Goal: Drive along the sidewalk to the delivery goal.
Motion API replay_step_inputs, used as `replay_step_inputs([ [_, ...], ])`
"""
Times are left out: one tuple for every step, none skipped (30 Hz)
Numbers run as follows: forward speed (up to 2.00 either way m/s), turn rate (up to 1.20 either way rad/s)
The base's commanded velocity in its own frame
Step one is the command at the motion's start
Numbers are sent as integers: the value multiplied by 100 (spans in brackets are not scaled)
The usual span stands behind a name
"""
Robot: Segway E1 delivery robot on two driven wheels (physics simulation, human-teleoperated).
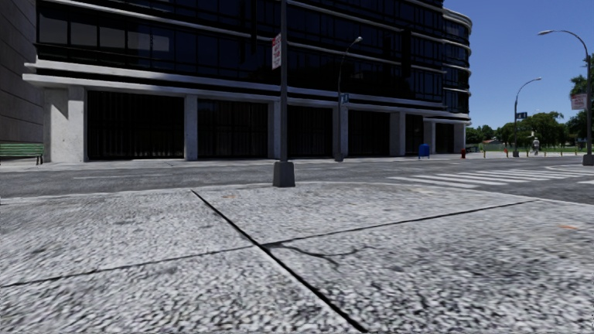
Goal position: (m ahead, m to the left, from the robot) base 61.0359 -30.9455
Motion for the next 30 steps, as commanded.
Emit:
replay_step_inputs([
  [200, 0],
  [200, 0],
  [200, 0],
  [200, 0],
  [200, 0],
  [200, 0],
  [200, 0],
  [200, 0],
  [200, 0],
  [200, 0],
  [200, 0],
  [200, 0],
  [200, 0],
  [200, 0],
  [200, 0],
  [200, 0],
  [200, -21],
  [200, -27],
  [200, -24],
  [200, -23],
  [200, -27],
  [200, -32],
  [200, -34],
  [200, -35],
  [200, -39],
  [200, -45],
  [200, -45],
  [200, -48],
  [200, -48],
  [200, -48],
])
